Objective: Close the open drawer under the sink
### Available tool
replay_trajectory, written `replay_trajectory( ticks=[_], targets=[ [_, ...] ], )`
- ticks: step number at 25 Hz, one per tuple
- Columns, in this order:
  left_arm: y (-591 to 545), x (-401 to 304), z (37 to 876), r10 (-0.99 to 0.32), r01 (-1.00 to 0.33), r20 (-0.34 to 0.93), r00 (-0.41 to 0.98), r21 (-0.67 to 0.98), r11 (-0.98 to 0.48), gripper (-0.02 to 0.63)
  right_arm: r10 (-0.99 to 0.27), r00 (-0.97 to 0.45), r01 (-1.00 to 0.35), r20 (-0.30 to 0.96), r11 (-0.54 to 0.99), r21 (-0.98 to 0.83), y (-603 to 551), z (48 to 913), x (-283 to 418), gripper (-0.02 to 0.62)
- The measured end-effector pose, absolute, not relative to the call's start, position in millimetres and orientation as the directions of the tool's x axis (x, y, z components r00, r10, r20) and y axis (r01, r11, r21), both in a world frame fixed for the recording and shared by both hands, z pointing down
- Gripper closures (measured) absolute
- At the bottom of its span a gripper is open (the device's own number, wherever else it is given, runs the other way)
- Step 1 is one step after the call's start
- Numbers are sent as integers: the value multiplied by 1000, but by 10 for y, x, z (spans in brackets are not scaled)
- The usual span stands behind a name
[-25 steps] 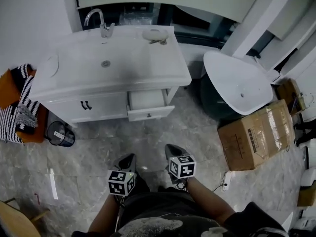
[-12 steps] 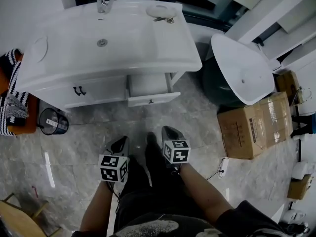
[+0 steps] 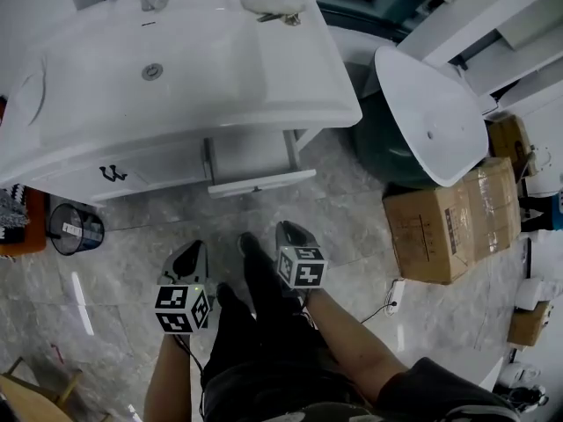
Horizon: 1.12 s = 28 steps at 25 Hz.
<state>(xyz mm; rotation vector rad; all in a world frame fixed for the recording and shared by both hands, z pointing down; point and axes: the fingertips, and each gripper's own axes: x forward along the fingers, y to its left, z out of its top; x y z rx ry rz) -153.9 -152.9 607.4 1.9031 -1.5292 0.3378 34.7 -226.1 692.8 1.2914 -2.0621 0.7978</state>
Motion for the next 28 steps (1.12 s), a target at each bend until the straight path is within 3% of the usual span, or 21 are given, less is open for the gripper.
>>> replay_trajectory(
  ticks=[5,11,15,28],
  targets=[
    [-1672,-1604,6323,-759,-939,597,258,341,-50,589,-552,-360,-912,752,378,-159,-2480,7271,221,551],
    [-1835,-1647,6537,-749,-938,614,247,346,-26,589,-517,-361,-905,776,396,-157,-2747,7700,-60,453],
    [-1922,-1667,6733,-725,-947,648,234,322,-17,589,-528,-315,-908,788,408,-90,-2954,7853,-146,448],
    [-2161,-1472,6854,-685,-936,687,241,352,24,589,-484,-330,-905,811,407,-125,-3220,8116,-300,449]
  ],
)
